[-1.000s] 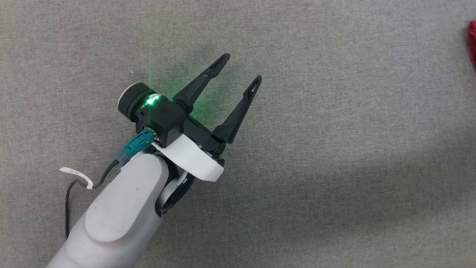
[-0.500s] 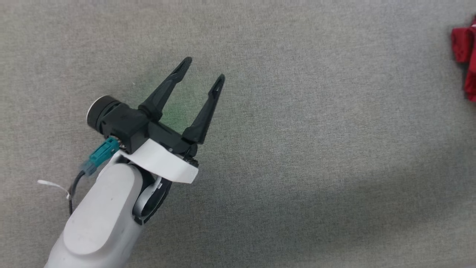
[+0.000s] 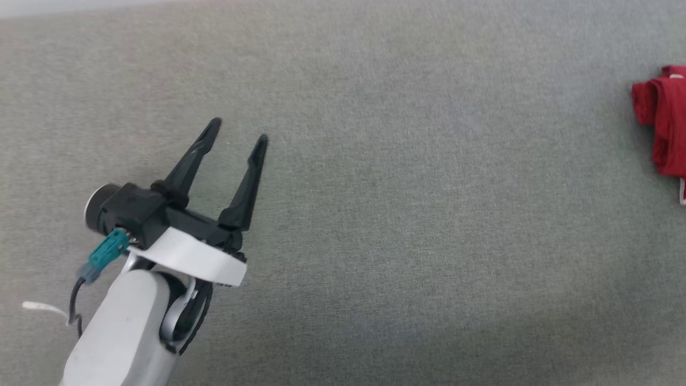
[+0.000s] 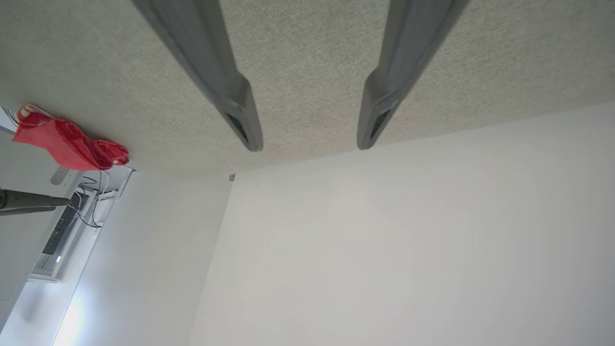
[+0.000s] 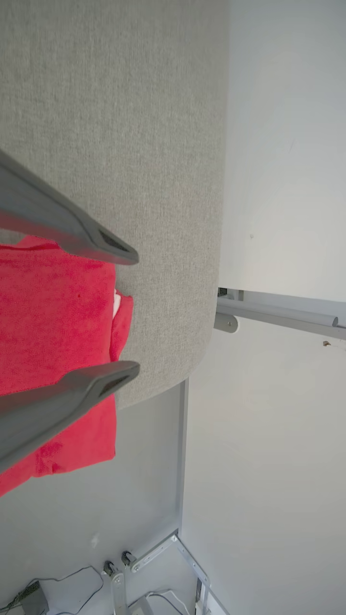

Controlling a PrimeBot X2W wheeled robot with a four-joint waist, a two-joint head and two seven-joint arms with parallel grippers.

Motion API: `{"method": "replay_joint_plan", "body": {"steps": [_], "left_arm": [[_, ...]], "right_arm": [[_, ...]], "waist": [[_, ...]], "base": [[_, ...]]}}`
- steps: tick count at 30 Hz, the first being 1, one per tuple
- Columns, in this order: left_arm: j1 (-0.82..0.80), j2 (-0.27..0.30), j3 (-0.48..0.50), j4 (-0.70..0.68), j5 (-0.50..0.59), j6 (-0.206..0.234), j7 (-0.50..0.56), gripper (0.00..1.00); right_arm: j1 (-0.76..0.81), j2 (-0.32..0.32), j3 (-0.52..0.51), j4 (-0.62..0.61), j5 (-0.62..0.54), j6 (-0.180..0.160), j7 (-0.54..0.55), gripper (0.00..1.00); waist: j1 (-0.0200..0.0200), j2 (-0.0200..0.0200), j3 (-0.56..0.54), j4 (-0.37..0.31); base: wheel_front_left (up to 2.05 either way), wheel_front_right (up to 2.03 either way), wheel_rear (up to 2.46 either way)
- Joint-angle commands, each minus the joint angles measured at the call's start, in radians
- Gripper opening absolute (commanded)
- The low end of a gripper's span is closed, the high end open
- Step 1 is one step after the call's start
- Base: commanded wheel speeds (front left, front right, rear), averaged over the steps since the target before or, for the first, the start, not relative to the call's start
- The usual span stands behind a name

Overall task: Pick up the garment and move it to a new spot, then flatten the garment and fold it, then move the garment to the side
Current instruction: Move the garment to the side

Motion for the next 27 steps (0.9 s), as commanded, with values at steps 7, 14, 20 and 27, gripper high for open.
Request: {"method": "replay_joint_plan", "body": {"steps": [7,14,20,27], "left_arm": [[0.095,-0.002,0.091,-0.005,0.028,-0.002,-0.004,1.00],[0.192,-0.018,0.199,-0.014,0.050,-0.002,-0.004,1.00],[0.269,-0.049,0.289,-0.030,0.051,-0.002,-0.004,1.00],[0.361,-0.089,0.384,-0.060,0.074,-0.002,-0.004,1.00]], "right_arm": [[0.085,0.033,0.028,-0.066,0.034,-0.001,-0.087,1.00],[0.169,0.064,0.041,-0.120,0.025,-0.001,-0.199,1.00],[0.235,0.098,0.023,-0.159,-0.003,-0.001,-0.246,1.00],[0.342,0.145,-0.063,-0.266,-0.076,-0.001,-0.259,1.00]], "waist": [[0.0000,0.0000,-0.087,0.041],[0.0000,0.0000,-0.149,0.061],[0.0000,0.0000,-0.191,0.064],[0.0000,0.0000,-0.237,0.061]], "base": [[0.00,0.00,0.00],[0.00,0.00,0.00],[0.00,0.00,0.00],[0.00,0.00,0.00]]}}
